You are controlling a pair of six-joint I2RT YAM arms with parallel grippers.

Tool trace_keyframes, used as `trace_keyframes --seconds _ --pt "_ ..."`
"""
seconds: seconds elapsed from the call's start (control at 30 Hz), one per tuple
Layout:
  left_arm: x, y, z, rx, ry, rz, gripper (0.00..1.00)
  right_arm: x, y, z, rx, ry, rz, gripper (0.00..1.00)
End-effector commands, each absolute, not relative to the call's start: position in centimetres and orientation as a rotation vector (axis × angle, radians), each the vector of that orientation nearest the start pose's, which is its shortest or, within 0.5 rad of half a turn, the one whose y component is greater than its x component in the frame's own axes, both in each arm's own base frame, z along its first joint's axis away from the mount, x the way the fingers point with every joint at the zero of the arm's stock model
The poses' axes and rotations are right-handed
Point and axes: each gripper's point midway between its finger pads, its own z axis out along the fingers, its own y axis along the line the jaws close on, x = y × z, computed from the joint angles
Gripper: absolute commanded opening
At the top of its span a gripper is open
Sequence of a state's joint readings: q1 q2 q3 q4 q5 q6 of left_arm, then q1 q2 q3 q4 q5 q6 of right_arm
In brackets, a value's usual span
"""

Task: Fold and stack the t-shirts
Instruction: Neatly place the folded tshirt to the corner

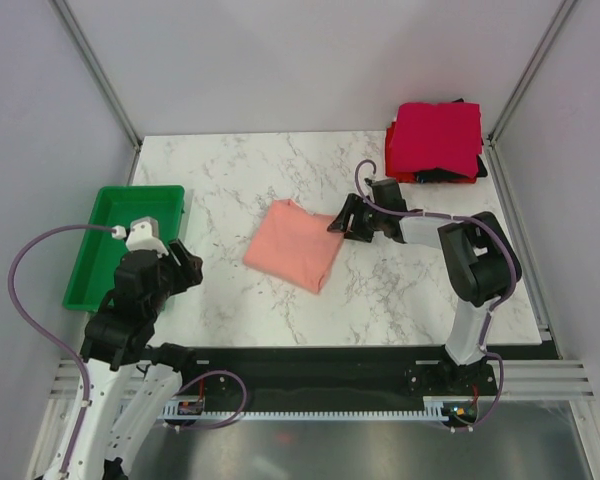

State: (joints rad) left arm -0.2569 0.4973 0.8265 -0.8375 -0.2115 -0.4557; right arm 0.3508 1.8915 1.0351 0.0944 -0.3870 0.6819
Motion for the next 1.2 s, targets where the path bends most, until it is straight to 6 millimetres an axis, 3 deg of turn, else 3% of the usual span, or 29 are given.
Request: trace_keyframes --seconds 0.0,0.23,0.27,0.37,0.43,0.47,0.6,0.63,0.73,0.93,1.07,1.17 --pt "20.6 -2.4 24.0 -0.350 1.928 -0.194 0.66 38.2 23.1 0.7 0.211 2.532 0.879 0.64" --pt "20.8 -2.4 23.8 -0.345 1.936 -0.188 0.66 38.0 24.3 1.3 0.159 2.499 0.974 0.15" --pt "20.8 -2.4 23.8 -0.348 1.937 -0.187 0.66 38.1 24.3 1.6 0.151 2.488 0.979 0.00" --pt "20.9 -2.3 23.7 -0.350 1.941 -0.183 0.66 38.9 24.1 3.3 0.103 2.446 0.947 0.00" --pt "20.9 -2.3 23.6 -0.351 1.940 -0.181 0.66 39.6 23.2 3.9 0.015 2.449 0.841 0.00" --pt "20.9 -2.3 23.6 -0.350 1.944 -0.181 0.66 39.8 22.8 5.2 -0.016 2.474 0.797 0.00" --pt "21.0 -2.1 23.4 -0.360 1.948 -0.169 0.66 42.2 19.3 9.0 -0.118 2.436 0.511 0.00" --pt "21.1 -2.0 23.3 -0.366 1.951 -0.165 0.66 43.5 17.9 11.1 -0.122 2.383 0.447 0.00" --pt "21.2 -1.8 23.1 -0.377 1.960 -0.150 0.66 44.9 15.4 13.5 -0.105 2.350 0.352 0.00" --pt "21.5 -1.8 22.6 -0.381 1.985 -0.136 0.66 48.5 11.8 20.2 -0.180 2.206 0.115 0.00" --pt "21.5 -1.5 22.5 -0.397 1.985 -0.123 0.65 50.7 9.4 23.2 -0.212 2.127 -0.051 0.00" --pt "21.6 -1.5 22.3 -0.399 1.997 -0.114 0.65 52.3 7.8 24.8 -0.183 2.102 -0.082 0.00"
